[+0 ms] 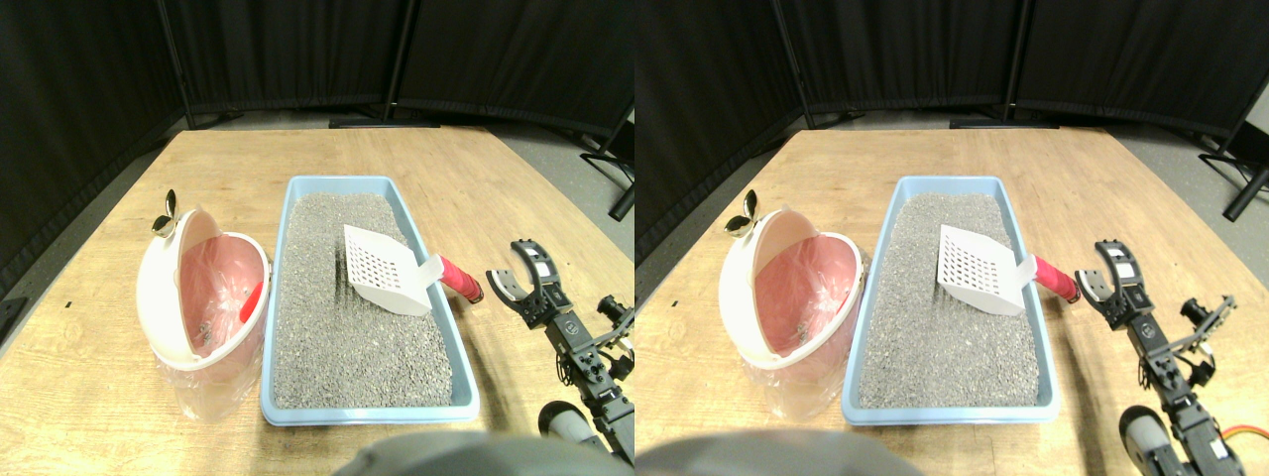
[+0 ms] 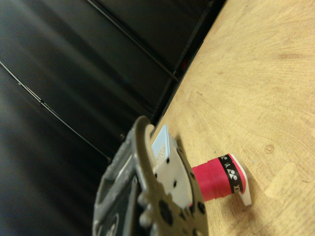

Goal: Scoop (unimanual)

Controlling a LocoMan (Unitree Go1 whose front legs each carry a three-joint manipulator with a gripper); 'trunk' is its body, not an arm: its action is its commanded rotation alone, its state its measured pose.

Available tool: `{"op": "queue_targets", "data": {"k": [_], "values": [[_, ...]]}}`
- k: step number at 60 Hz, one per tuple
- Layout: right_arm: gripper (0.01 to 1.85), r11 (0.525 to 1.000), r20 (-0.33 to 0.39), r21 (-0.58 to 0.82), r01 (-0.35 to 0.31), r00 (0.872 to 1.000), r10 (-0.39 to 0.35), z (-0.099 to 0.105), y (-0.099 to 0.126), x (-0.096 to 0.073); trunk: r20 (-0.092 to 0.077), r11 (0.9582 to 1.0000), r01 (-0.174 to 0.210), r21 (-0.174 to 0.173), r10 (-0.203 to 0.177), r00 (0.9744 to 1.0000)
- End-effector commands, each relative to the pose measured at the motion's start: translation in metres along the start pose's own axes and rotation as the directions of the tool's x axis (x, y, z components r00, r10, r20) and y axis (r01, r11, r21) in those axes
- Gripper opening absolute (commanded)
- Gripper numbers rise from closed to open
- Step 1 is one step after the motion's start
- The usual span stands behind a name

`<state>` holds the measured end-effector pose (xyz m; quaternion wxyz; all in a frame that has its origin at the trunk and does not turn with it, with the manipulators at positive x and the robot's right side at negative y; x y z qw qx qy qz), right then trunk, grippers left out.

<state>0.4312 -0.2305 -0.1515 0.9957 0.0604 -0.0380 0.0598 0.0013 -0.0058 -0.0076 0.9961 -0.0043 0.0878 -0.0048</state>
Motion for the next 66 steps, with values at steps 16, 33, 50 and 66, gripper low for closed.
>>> {"op": "queue_targets", "data": {"k": [16, 33, 50, 66], "values": [[0.05, 1.000, 0.119, 0.002, -0.016, 0.993, 0.016, 0.003, -0.005, -0.013, 0.004, 0.9988, 0.050, 0.003, -0.050, 0.9988], [0.05, 0.999, 0.078, -0.052, -0.005, 0.997, 0.009, 0.000, -0.005, -0.023, -0.013, 0.9985, 0.054, -0.011, -0.054, 0.9984], [0.05, 0.997, 0.009, -0.075, -0.034, 0.999, 0.035, -0.004, 0.004, -0.023, -0.018, 0.9985, 0.019, -0.052, -0.020, 0.9996], [0.05, 0.995, -0.022, -0.085, -0.047, 0.999, 0.045, -0.008, 0.009, -0.020, -0.011, 0.9976, 0.000, -0.069, -0.001, 0.9999]]}}
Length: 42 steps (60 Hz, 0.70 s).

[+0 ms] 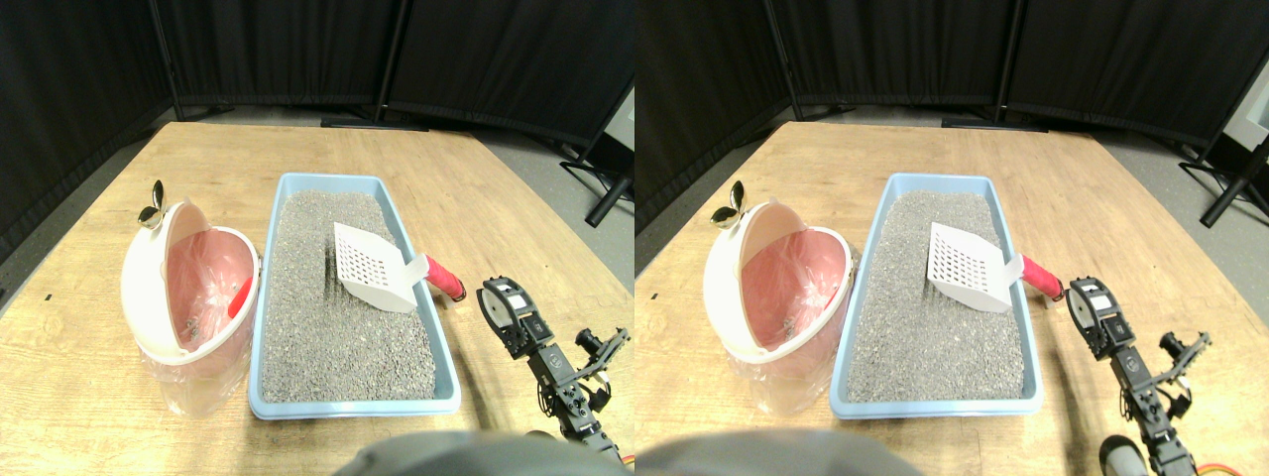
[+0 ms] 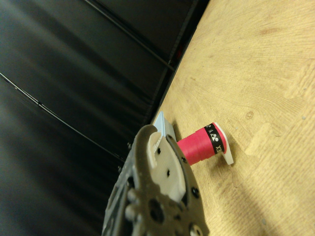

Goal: Scoop (unimanual)

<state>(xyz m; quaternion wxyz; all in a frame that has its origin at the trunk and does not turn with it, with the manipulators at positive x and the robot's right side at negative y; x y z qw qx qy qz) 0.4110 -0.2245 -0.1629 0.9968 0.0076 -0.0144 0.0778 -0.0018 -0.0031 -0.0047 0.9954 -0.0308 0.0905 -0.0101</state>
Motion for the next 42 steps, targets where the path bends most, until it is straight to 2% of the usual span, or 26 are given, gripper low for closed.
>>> {"op": "queue_targets", "data": {"k": [1, 42], "values": [[0.05, 1.000, 0.036, 0.015, -0.008, 0.999, 0.008, 0.0025, 0.0017, -0.0003, -0.005, 0.9997, -0.015, -0.017, 0.015, 0.9999], [0.05, 1.000, 0.044, -0.013, 0.002, 0.999, -0.001, 0.0080, 0.0068, -0.0013, 0.012, 0.9997, -0.018, -0.014, 0.019, 0.9998]]}}
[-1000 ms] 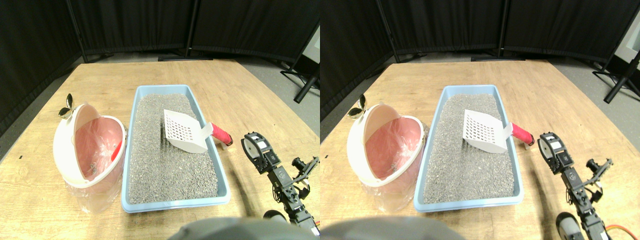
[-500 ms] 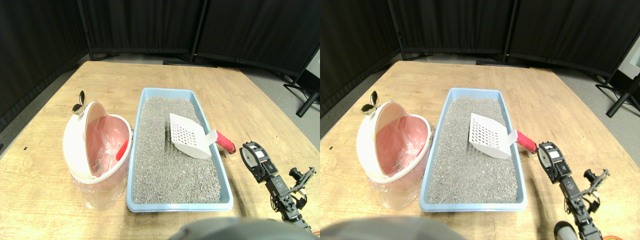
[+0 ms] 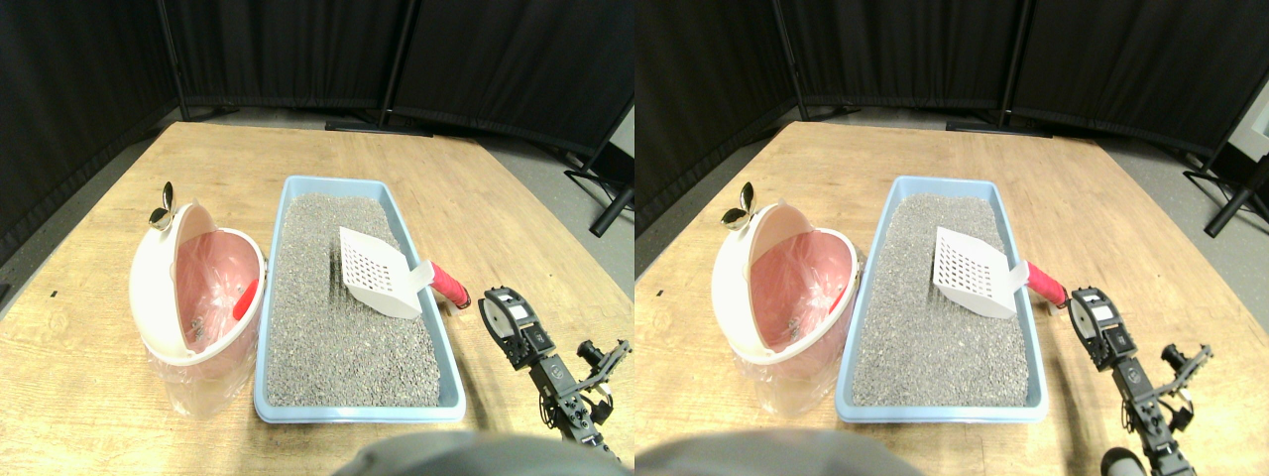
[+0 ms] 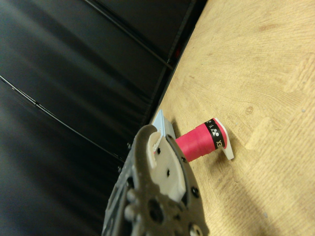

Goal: Scoop (unimanual)

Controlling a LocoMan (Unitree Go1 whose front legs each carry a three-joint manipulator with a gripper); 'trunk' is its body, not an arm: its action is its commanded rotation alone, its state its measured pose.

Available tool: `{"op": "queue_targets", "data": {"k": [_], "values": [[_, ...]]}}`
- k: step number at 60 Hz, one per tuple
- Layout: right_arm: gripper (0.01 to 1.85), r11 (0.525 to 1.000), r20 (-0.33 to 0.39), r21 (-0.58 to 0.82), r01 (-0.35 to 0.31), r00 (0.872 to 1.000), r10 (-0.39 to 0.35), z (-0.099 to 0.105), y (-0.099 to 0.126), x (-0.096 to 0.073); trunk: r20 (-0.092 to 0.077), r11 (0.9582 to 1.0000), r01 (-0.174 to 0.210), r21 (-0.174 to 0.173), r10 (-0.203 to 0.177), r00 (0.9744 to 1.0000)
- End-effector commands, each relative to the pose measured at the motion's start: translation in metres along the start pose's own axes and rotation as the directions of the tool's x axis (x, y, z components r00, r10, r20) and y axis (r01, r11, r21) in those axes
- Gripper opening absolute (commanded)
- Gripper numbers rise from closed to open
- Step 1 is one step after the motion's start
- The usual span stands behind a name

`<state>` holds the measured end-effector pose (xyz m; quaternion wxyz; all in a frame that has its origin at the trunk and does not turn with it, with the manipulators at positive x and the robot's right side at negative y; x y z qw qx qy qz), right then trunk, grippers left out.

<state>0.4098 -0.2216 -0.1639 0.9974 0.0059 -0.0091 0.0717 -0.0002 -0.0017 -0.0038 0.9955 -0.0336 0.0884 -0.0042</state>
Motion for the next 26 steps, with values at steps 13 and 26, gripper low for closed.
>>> {"op": "queue_targets", "data": {"k": [13, 26], "values": [[0.05, 1.000, 0.069, 0.005, -0.021, 0.997, 0.021, 0.0103, 0.0038, -0.0025, 0.012, 0.9999, -0.009, -0.006, 0.009, 0.9999], [0.05, 1.000, 0.066, -0.011, -0.024, 0.998, 0.025, 0.0120, 0.0048, -0.0037, 0.016, 0.9999, -0.009, -0.005, 0.009, 0.9998]]}}
